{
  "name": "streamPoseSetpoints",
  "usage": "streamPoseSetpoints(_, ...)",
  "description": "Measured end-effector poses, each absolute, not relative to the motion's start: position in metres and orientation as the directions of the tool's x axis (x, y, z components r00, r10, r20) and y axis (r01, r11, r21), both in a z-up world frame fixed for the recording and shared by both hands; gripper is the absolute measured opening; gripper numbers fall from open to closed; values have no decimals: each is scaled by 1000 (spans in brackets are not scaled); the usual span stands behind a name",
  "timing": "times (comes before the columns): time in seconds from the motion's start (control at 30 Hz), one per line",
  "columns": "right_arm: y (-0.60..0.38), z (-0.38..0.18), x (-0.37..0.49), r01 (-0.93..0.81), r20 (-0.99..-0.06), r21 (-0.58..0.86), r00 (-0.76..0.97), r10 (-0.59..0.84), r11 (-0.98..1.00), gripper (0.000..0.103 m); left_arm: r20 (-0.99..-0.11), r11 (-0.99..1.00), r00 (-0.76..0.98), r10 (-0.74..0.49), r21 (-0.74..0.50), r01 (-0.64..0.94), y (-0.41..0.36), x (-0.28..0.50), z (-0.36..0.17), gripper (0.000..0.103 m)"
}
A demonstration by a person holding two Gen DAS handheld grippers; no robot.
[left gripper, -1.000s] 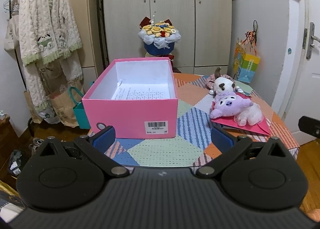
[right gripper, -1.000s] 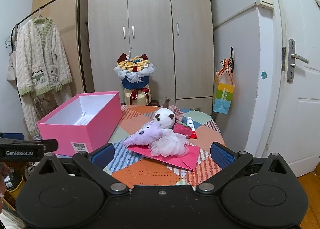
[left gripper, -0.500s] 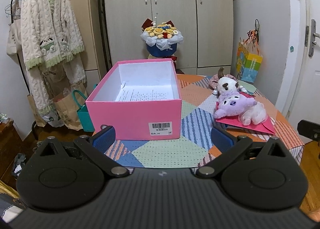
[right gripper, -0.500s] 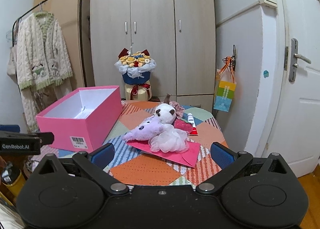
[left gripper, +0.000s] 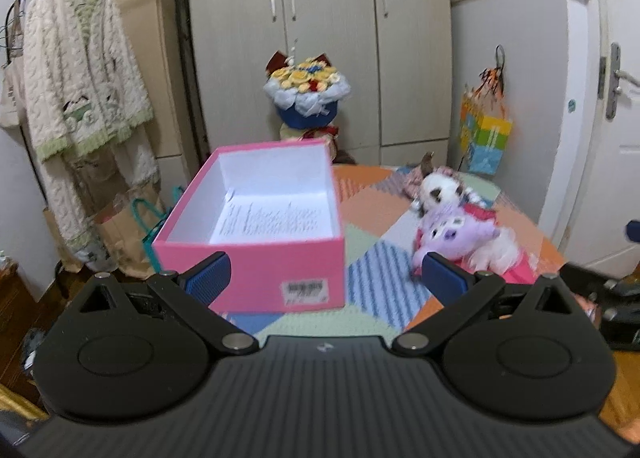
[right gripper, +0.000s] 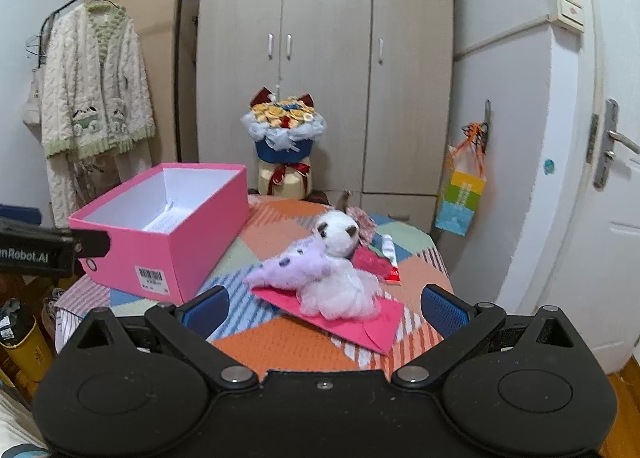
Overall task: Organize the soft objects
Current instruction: 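Reach the left gripper to the purple plush and grasp it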
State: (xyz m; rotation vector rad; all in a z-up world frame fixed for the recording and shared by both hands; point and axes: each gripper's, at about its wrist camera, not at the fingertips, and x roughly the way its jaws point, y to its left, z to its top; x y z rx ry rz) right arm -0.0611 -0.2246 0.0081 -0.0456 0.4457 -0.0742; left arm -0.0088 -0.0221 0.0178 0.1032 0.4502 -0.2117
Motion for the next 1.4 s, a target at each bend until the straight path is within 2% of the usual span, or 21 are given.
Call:
streamPoseSetpoints(0.1, -228, 11, -51, 17, -415, -41, 909, -32, 999, 103, -438, 970, 875, -204, 33, 243, -27, 9, 24, 103)
streamPoseSetpoints(0.3, -240, -7, -3, -62, -469, 14, 881, 61, 998, 103, -441, 959, 858, -264, -26, 282, -41, 50, 21, 102)
streamPoseSetpoints(0.43, -238, -22, 25, -115, -476, -37, 875, 83, 993, 103, -454, 939, 832, -319, -32, 343, -63, 80, 12, 102)
streamPoseSetpoints(0.57, -235, -30, 48, -180, -445, -108, 888, 115, 978, 102, -487, 880, 744, -458, -127, 459, -83, 110, -2, 102)
streamPoseSetpoints(0.73, -238, -43, 78, -298, -488, -129, 849, 201, 946, 91, -508, 822, 665, -548, -179, 540, -115, 138, -26, 99)
streamPoseSetpoints(0.83, -239, -52, 95, -330, -507, -141, 834, 218, 934, 87, -564, 798, 594, -574, -222, 560, -132, 156, -41, 90)
streamPoseSetpoints(0.93, -245, -59, 107, -358, -536, -99, 805, 254, 928, 82, -594, 793, 550, -586, -283, 539, -134, 169, -55, 88)
streamPoseSetpoints(1.23, -247, -72, 108, -383, -569, -94, 778, 266, 919, 81, -644, 799, 484, -592, -391, 457, -129, 185, -86, 87)
streamPoseSetpoints(1.27, -247, -74, 108, -383, -574, -89, 774, 266, 920, 80, -649, 798, 475, -595, -402, 450, -128, 186, -89, 85)
streamPoseSetpoints(1.33, -247, -78, 111, -380, -584, -78, 767, 266, 922, 77, -660, 799, 463, -592, -405, 444, -126, 185, -93, 70)
streamPoseSetpoints(1.4, -247, -83, 114, -379, -597, -61, 755, 271, 923, 72, -669, 802, 458, -586, -399, 444, -126, 184, -95, 63)
